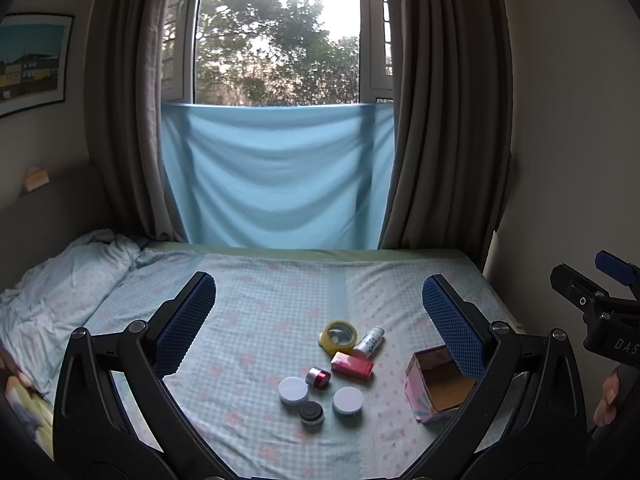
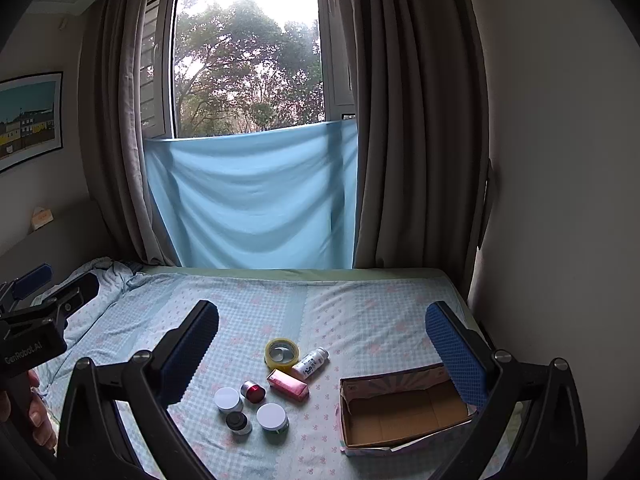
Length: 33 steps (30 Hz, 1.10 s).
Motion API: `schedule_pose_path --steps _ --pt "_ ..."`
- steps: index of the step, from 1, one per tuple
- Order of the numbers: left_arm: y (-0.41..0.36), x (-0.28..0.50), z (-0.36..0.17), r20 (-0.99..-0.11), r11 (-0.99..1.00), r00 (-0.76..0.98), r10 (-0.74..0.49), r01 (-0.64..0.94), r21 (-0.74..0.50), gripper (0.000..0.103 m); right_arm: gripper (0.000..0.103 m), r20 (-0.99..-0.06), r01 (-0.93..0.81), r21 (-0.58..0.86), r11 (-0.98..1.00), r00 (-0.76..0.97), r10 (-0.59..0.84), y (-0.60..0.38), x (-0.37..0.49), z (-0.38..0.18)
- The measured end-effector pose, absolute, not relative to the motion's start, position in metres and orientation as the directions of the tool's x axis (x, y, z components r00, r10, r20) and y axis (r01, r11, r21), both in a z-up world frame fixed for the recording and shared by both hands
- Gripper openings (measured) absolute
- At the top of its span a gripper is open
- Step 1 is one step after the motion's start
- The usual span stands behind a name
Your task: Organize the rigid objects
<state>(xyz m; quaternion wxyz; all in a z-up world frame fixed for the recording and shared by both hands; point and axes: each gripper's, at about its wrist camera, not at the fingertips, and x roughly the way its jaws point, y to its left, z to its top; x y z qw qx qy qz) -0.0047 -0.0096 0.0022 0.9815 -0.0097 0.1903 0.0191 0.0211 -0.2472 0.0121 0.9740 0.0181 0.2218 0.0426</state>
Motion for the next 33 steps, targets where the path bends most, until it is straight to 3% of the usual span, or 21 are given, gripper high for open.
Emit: schedule_pose_path --steps 22,33 --pt "-0.005 0.005 -0.003 -0.396 0.998 0.918 0.032 -0.048 -0.031 0.103 0.103 -0.439 -0.079 0.057 0.995 0.894 0.096 -0.246 0.022 0.010" --pt "0.011 0.041 -0.041 -0.536 0.990 0.842 0.070 -0.126 -0.069 0.103 0.103 -0.529 -0.114 0.077 0.991 0.838 0.137 -0.250 0.068 -0.002"
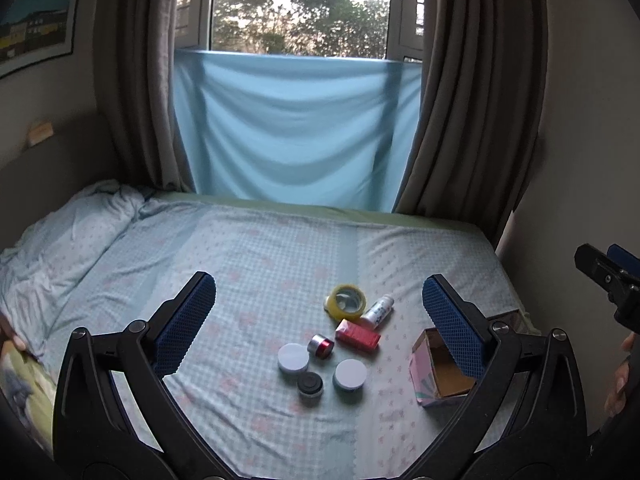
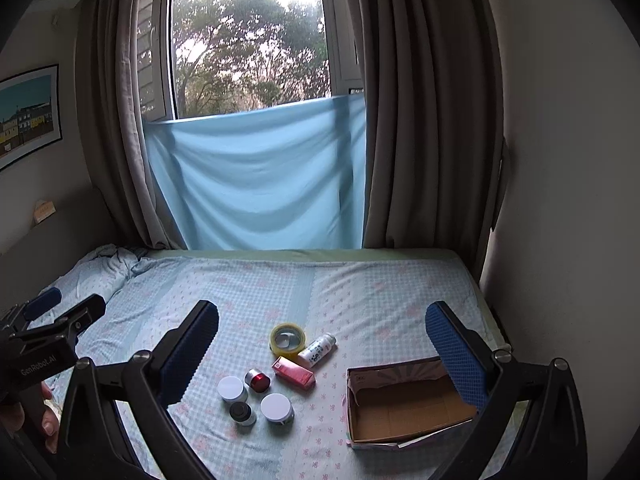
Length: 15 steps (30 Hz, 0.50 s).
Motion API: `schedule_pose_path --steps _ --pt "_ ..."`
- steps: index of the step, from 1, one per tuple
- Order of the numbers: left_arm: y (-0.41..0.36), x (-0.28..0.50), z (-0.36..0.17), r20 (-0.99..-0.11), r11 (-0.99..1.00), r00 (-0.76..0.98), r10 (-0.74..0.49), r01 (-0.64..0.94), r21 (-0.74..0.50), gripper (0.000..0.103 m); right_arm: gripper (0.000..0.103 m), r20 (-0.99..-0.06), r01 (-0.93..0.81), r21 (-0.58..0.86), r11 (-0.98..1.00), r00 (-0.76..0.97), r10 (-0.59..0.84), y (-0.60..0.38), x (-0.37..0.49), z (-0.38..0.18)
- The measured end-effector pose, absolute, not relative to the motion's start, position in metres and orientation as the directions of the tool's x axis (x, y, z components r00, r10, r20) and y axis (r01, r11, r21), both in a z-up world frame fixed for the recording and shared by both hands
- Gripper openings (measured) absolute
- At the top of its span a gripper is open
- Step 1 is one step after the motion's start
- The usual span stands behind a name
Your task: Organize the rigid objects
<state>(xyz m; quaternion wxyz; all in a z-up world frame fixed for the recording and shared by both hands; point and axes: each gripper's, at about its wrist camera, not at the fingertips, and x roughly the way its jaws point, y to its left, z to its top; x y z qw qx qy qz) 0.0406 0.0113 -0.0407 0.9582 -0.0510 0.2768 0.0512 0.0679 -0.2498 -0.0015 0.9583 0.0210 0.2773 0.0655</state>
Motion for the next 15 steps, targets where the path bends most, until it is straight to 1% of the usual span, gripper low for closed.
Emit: schedule_pose_path --steps 7,12,15 --pt "0.033 0.083 -0.098 -0.658 0.963 0.744 0.116 -0.247 -0.110 0.103 0.103 -0.600 -0.171 0.076 0.982 0.779 0.182 -0.251 0.141 -0.033" --pt "0.041 0.114 -0.155 -0.737 0.938 0.659 0.149 -0.331 -0.106 0.103 0.103 -0.659 -0.276 0.102 0.956 0.701 0.273 -0.242 0.203 -0.077" --pt "0.043 0.135 -0.194 -0.787 0.929 0.600 0.146 -0.356 -0.098 0.103 0.103 -0.702 -0.326 0.121 0.938 0.640 0.313 -0.230 0.242 -0.109"
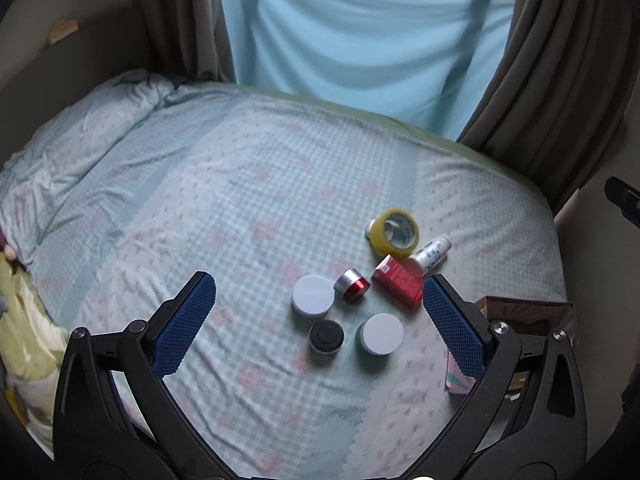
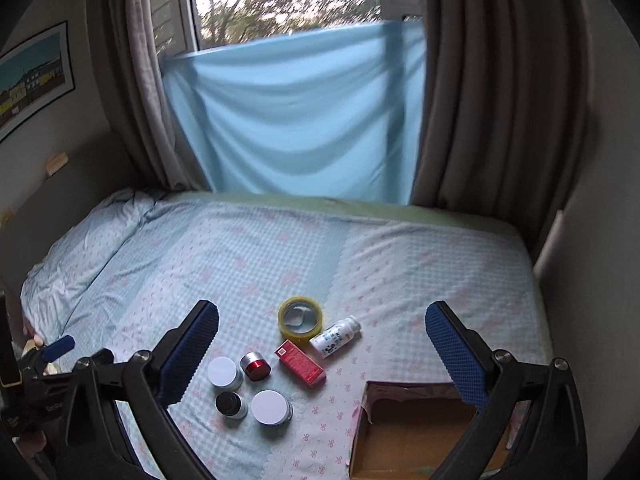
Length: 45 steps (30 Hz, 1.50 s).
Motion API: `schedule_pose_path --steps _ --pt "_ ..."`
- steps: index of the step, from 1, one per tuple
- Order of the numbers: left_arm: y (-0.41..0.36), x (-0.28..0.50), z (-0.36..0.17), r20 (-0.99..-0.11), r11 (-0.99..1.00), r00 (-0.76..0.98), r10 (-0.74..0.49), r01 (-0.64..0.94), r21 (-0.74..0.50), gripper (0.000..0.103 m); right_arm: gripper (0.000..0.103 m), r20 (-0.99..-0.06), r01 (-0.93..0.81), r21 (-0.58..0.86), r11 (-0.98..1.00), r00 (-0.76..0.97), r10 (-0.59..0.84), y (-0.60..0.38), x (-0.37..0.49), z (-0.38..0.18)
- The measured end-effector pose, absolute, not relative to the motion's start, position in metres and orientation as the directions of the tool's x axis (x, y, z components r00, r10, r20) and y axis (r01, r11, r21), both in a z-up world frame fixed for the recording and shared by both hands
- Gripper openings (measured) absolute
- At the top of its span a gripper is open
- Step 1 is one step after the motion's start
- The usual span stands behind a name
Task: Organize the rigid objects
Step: 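Grasp the white round disc with the left tool while the right tool grasps the packing tape roll, then carry the white disc in the left tool while the right tool carries the tape roll to the cardboard box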
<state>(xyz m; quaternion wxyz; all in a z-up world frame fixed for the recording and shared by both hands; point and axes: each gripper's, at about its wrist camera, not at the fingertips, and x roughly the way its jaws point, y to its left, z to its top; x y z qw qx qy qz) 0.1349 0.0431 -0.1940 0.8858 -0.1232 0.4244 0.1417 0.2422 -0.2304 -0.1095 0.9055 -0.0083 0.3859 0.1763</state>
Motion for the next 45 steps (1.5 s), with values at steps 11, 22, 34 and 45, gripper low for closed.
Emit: schedule_pose_path --steps 11,22,34,45 --pt "0.064 0.212 -0.340 -0.915 0.901 0.398 0.070 -0.419 -0.113 0.103 0.103 -0.854 -0.448 0.191 0.873 0.363 0.373 -0.168 0.360 -0.247" --pt "0.068 0.242 -0.439 -0.963 0.888 0.263 0.065 -0.455 -0.064 0.102 0.103 -0.941 -0.586 0.228 0.778 0.072 0.330 -0.101 0.425 -0.384" --pt "0.064 0.263 -0.480 -0.962 0.906 0.249 0.109 -0.423 -0.007 0.099 0.103 -0.963 -0.603 0.225 0.766 -0.017 0.269 -0.086 0.449 -0.451" --pt "0.057 0.270 -0.492 -0.958 0.929 0.259 0.121 -0.369 0.018 0.068 0.100 -0.959 -0.587 0.243 0.772 -0.026 0.282 -0.081 0.461 -0.463"
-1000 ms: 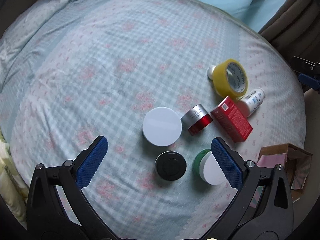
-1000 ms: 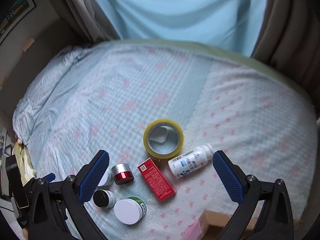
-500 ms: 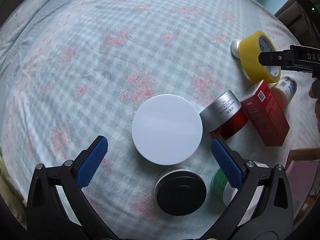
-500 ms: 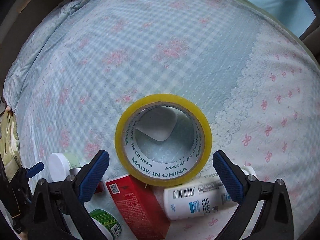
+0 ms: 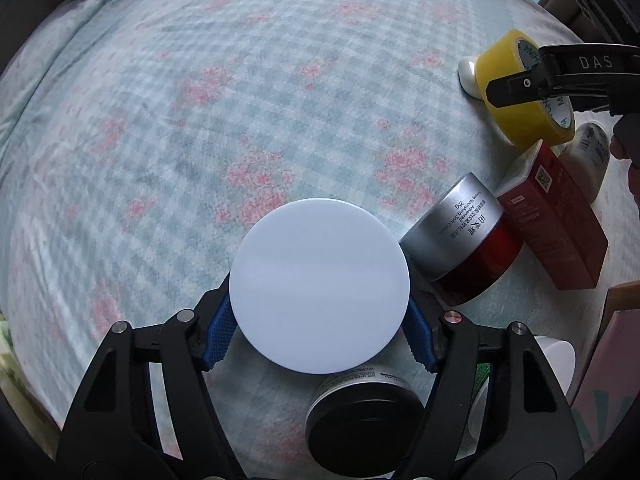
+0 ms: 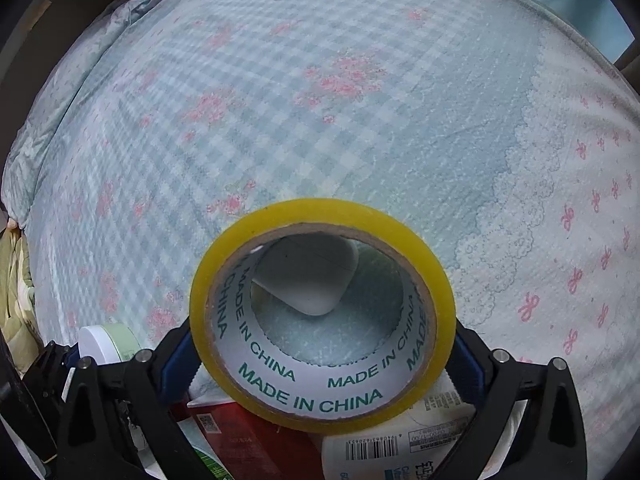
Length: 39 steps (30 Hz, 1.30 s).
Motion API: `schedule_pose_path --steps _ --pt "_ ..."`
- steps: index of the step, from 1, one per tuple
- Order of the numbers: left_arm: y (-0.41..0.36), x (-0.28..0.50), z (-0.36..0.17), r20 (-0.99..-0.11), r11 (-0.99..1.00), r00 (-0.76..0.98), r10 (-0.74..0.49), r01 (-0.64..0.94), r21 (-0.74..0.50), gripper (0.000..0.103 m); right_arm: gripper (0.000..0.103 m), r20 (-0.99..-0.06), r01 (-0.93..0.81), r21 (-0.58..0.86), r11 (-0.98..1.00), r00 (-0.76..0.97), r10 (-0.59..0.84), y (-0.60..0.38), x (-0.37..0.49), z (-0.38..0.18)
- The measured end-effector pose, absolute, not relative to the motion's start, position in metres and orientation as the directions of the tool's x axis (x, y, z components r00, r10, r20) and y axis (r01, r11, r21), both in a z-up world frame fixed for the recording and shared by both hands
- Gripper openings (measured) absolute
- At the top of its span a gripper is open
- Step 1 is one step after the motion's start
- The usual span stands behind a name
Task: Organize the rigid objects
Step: 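Carry the white disc in the left tool while the right tool carries the tape roll to the cardboard box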
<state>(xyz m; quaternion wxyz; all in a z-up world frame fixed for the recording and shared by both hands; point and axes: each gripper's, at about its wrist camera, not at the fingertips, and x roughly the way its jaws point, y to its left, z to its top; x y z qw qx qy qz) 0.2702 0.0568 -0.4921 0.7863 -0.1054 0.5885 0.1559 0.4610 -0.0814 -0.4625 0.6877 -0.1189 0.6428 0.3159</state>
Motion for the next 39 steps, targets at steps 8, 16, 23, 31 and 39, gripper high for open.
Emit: schedule_pose_path --steps 8,16,23,31,39 --pt "0.062 0.268 -0.486 -0.947 0.923 0.295 0.131 -0.384 0.008 0.068 0.099 -0.963 -0.568 0.221 0.793 0.001 0.270 -0.073 0.456 -0.463" --pt "0.077 0.258 -0.457 -0.918 0.915 0.370 0.144 -0.402 -0.019 0.068 0.099 -0.947 -0.532 0.221 0.817 0.083 0.310 -0.080 0.449 -0.435" --pt "0.082 0.243 -0.410 -0.887 0.920 0.441 0.134 -0.387 -0.054 0.068 0.099 -0.915 -0.496 0.248 0.832 0.162 0.369 -0.086 0.425 -0.380" --pt "0.070 0.220 -0.320 -0.833 0.970 0.537 0.137 -0.241 0.004 0.068 0.099 -0.864 -0.415 0.299 0.859 0.265 0.429 -0.109 0.371 -0.282" --pt "0.032 0.198 -0.227 -0.784 0.998 0.617 0.067 -0.027 0.064 0.068 0.099 -0.832 -0.314 0.332 0.890 0.346 0.433 -0.166 0.306 -0.191"
